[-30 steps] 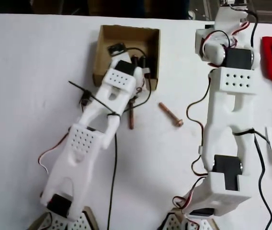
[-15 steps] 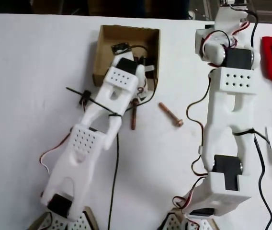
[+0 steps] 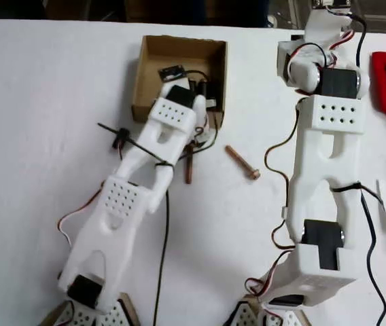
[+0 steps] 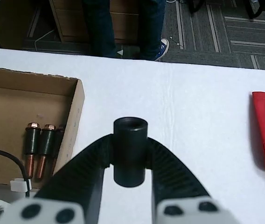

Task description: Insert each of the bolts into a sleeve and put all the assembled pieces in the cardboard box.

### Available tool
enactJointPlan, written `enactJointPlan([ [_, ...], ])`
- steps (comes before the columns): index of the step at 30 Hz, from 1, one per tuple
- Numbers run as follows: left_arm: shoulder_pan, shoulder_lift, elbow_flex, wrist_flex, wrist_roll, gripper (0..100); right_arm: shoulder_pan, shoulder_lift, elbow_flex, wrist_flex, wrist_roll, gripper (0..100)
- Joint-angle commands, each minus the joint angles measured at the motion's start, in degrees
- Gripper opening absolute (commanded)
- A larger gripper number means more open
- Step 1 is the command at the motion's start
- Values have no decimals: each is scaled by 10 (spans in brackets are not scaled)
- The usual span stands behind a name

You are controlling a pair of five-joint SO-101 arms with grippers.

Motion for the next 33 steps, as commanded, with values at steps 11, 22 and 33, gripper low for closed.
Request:
enactJointPlan([
  [11, 8, 5, -34, -11, -30, 19, -7, -23, -24, -11, -4, 21],
  [22, 6, -2, -39, -6, -34, 27, -7, -23, -24, -12, -4, 21],
  [33, 9, -2, -52, -5, -131, 42, -7, -23, -24, -12, -4, 21],
])
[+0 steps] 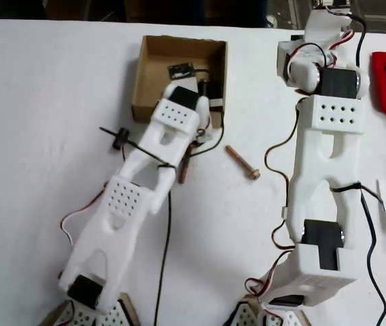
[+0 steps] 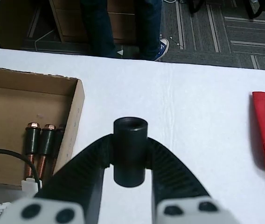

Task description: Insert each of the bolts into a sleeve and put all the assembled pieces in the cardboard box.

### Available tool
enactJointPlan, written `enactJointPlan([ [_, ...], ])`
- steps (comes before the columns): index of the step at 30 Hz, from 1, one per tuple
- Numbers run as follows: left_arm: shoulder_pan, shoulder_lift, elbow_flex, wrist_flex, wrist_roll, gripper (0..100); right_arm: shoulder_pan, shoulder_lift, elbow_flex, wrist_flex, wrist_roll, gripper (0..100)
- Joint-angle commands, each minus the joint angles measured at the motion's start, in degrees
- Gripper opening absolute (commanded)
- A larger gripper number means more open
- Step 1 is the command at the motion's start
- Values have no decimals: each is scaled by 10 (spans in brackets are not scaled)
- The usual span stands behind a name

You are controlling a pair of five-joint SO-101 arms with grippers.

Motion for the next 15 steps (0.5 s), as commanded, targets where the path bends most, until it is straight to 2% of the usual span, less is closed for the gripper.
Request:
enactJointPlan([
  [1, 2, -11, -21, 1, -72, 59, -7, -23, -24, -12, -4, 21],
  [8, 1, -17, -26, 39, -88, 225, -7, -23, -24, -11, -4, 21],
  [15, -1, -13, -26, 44, -98, 229, -7, -23, -24, -11, -4, 21],
])
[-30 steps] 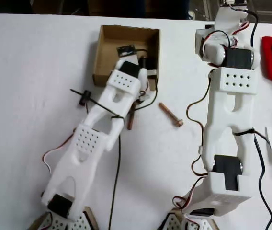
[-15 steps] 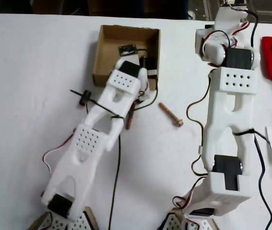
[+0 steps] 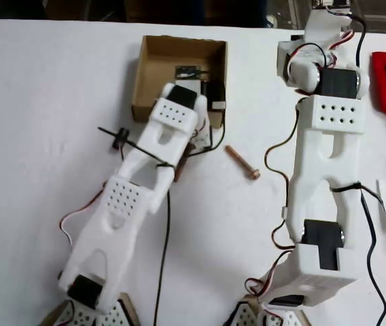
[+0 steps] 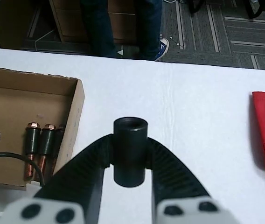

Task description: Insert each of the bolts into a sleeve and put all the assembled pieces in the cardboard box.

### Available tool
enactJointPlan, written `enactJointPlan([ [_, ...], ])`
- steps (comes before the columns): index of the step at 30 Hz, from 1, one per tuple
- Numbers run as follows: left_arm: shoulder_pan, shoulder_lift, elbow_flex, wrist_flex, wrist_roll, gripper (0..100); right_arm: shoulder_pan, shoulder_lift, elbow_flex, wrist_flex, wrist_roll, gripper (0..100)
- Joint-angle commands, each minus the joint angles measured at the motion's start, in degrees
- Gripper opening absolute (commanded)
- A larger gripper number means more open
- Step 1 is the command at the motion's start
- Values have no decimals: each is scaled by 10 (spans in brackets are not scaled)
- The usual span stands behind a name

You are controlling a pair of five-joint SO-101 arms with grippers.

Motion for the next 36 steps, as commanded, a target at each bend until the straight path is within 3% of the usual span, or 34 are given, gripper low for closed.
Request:
enactJointPlan([
  [1, 4, -12, -22, 9, -23, 229, -7, -23, -24, -11, -4, 21],
  [6, 0, -11, -20, 14, -33, 211, -7, -23, -24, -12, -4, 21],
  [11, -10, -11, -20, 4, -58, 15, -7, -23, -24, -12, -4, 21],
  [18, -11, -11, -23, -26, -25, 25, -7, -23, -24, -12, -4, 21],
  [25, -25, -16, -25, -55, 148, 25, -7, -23, -24, -12, -4, 21],
  [36, -21, -11, -85, -5, 153, 25, -7, -23, -24, -12, -4, 21],
])
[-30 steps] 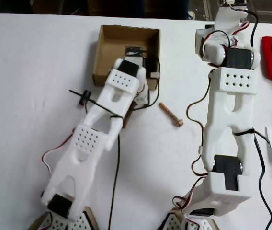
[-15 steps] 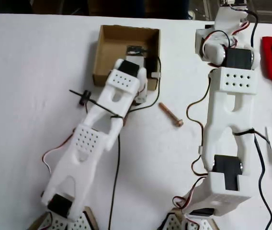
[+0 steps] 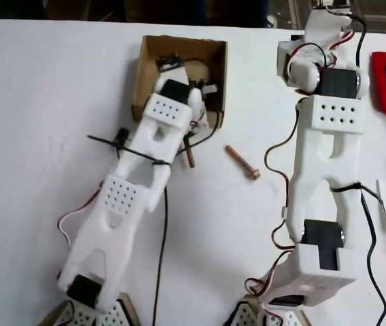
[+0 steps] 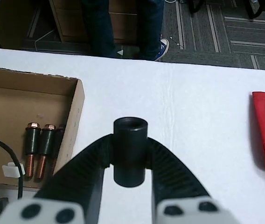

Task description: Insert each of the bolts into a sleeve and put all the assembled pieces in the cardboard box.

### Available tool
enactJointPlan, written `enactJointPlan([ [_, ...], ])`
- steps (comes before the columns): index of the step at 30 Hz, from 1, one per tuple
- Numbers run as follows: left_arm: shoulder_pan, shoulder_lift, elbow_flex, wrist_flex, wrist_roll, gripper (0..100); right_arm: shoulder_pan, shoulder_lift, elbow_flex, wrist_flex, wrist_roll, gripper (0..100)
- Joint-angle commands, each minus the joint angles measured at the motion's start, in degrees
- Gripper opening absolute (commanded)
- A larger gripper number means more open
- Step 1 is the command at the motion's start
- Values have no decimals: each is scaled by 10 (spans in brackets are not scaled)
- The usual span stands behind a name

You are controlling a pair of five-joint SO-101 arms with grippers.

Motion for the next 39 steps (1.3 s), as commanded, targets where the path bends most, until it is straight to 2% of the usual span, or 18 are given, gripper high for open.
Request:
enactJointPlan([
  [1, -5, -12, -21, 3, 4, 26, -7, -23, -24, -12, -4, 21],
  [9, 0, -12, -14, 8, -19, 25, -7, -23, -24, -12, -4, 21],
  [15, 33, -19, -20, 43, -16, 25, -7, -23, -24, -11, -4, 21],
  [19, 42, -19, -87, 84, -16, 25, -7, -23, -24, -11, -4, 21],
  [26, 38, -21, -229, 88, -19, 25, -7, -27, -24, -10, -5, 21],
  [39, 46, -108, -224, 84, -15, 25, -34, -24, -23, -1, -5, 21],
])
